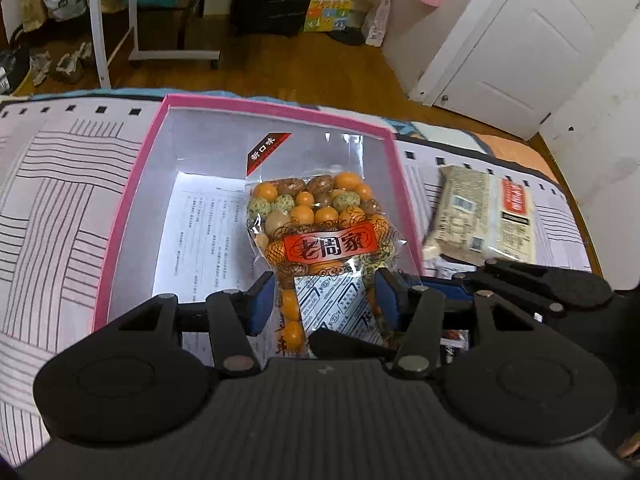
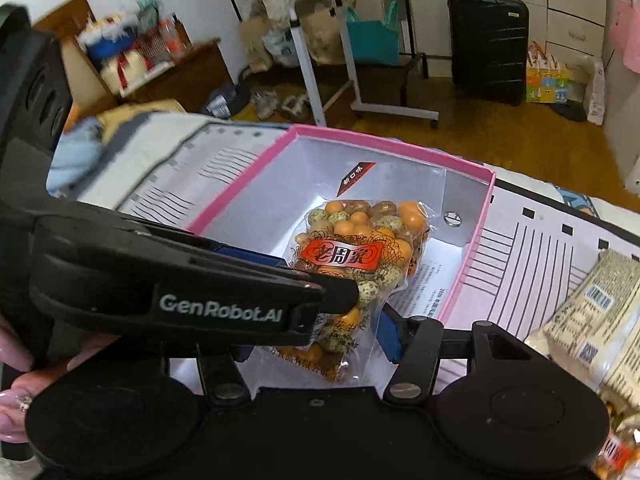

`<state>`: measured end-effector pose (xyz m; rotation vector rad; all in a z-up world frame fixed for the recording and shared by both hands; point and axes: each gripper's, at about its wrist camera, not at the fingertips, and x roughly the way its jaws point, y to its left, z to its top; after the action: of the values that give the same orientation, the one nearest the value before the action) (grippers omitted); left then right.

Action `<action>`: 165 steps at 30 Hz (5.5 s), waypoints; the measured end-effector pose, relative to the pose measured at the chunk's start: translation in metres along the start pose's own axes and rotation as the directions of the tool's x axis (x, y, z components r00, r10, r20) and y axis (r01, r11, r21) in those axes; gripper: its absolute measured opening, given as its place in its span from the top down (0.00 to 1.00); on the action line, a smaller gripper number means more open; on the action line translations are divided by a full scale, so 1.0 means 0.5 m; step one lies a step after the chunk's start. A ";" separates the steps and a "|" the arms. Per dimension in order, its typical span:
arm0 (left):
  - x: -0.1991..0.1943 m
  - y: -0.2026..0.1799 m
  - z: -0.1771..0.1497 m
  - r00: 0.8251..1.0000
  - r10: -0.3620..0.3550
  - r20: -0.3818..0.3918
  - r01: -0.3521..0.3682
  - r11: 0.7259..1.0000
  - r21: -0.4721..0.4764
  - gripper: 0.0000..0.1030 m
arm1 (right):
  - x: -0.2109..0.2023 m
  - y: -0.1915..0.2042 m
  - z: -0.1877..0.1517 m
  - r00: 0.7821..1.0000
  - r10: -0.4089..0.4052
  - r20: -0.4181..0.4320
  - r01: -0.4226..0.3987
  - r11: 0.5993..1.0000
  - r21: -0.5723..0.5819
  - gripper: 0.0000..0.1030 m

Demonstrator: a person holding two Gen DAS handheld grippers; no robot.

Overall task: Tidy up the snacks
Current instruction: 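Carry the nut bag into the pink box and open the left tool, then grasp a white snack bar with the left tool while the right tool grasps another, then carry both white bars into the pink box and open both tools, then reach the left tool to the second nut bag and close on it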

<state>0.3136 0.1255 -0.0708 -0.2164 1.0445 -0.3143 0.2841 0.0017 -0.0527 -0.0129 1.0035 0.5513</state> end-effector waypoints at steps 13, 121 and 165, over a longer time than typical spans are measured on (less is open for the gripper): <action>0.064 0.028 0.008 0.995 0.095 0.021 -0.094 0.994 -0.062 0.37 | -0.089 -0.015 -0.042 0.987 -0.035 0.155 0.043 0.998 -0.047 0.21; -0.190 -0.063 -0.153 0.972 0.099 0.211 -0.130 0.982 0.137 0.74 | -0.166 0.059 -0.061 0.997 0.021 0.077 -0.013 0.995 -0.096 0.71; -0.207 -0.250 -0.122 0.987 -0.106 0.122 0.049 0.916 0.398 0.42 | -0.454 -0.122 -0.232 0.976 -0.199 0.085 0.192 0.978 0.083 0.35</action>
<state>0.1935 0.0437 0.0238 0.0839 0.8128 -0.5670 0.1250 -0.1790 0.0513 -0.0196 0.9199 0.3309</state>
